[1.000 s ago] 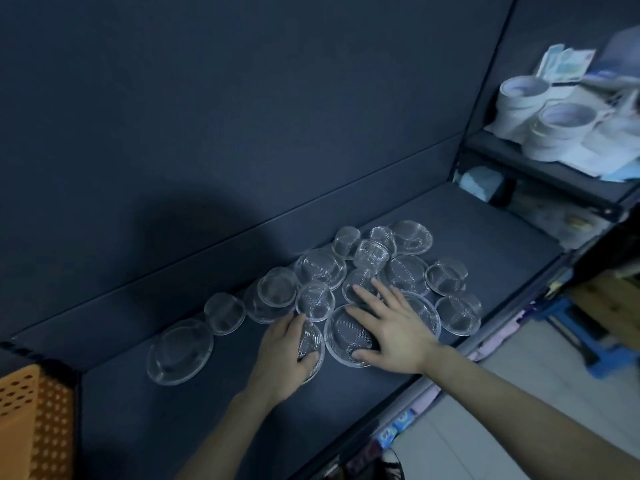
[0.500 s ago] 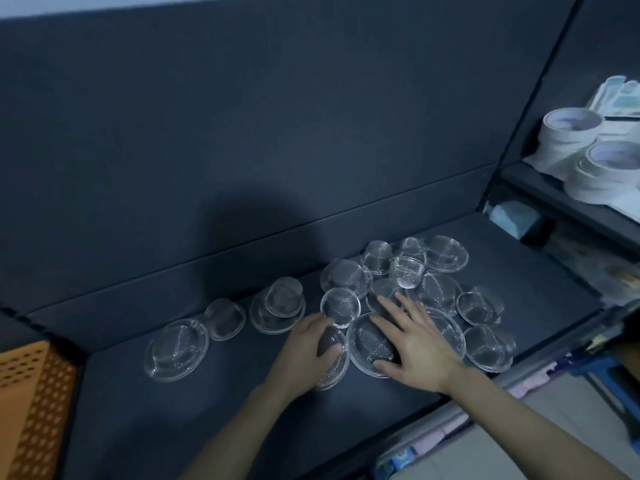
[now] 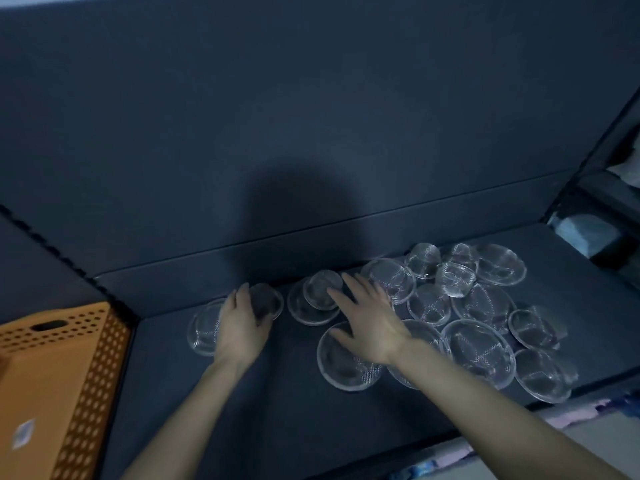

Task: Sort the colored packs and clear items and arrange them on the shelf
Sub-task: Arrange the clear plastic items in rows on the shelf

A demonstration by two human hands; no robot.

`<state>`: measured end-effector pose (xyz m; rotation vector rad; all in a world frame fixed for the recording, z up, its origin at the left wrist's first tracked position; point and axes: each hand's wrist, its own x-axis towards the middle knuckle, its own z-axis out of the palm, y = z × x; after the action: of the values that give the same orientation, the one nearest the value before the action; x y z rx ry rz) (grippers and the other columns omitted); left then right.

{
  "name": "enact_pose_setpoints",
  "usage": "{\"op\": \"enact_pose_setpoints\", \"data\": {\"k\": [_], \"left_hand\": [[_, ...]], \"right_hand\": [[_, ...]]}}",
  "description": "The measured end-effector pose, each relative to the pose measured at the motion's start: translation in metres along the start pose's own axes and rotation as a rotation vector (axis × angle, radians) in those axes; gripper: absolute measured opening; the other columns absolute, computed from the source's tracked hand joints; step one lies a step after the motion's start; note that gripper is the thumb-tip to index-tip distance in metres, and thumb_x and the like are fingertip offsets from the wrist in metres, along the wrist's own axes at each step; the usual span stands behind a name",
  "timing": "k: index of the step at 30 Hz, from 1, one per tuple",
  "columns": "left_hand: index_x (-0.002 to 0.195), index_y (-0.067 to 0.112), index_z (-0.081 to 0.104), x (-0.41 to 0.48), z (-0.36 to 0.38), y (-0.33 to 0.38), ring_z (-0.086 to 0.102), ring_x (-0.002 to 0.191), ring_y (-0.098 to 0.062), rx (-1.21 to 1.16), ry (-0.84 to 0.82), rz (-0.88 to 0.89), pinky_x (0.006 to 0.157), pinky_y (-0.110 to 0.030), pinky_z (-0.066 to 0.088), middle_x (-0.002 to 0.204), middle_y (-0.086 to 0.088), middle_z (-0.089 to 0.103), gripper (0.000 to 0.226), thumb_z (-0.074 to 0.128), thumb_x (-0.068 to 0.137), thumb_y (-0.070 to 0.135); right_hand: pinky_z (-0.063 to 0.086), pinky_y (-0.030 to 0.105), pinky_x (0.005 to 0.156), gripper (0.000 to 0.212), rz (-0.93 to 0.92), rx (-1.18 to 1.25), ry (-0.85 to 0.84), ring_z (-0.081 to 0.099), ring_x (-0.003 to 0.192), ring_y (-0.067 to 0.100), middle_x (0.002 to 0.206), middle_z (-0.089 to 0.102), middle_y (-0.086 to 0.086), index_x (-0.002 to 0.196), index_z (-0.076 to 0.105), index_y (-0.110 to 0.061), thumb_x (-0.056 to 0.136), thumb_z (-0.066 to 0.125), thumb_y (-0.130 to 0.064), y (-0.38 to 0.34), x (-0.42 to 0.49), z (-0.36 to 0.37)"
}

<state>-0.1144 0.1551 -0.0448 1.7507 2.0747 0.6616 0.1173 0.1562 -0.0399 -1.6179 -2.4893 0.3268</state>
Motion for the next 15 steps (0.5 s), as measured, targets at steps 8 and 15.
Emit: {"op": "enact_pose_setpoints", "data": {"k": [8, 15], "left_hand": [[0.139, 0.004, 0.039, 0.013, 0.012, 0.004, 0.048, 0.116, -0.038, 0.042, -0.050, 0.009, 0.099, -0.038, 0.039, 0.129, -0.024, 0.049, 0.070, 0.072, 0.080, 0.022], [0.121, 0.008, 0.055, 0.018, 0.003, 0.015, 0.053, 0.103, -0.034, 0.032, -0.019, 0.028, 0.080, -0.035, 0.043, 0.114, -0.018, 0.056, 0.054, 0.076, 0.072, 0.018]], "right_hand": [[0.025, 0.040, 0.110, 0.069, 0.136, 0.079, -0.037, 0.033, 0.131, 0.038, 0.151, 0.026, 0.012, 0.149, 0.020, -0.022, 0.090, 0.055, -0.034, -0.009, 0.044, 0.002], [0.041, 0.038, 0.098, 0.054, 0.170, 0.342, 0.080, 0.050, 0.112, 0.031, 0.128, 0.046, 0.006, 0.131, 0.044, -0.024, 0.081, 0.065, -0.023, -0.002, 0.039, -0.004]]}}
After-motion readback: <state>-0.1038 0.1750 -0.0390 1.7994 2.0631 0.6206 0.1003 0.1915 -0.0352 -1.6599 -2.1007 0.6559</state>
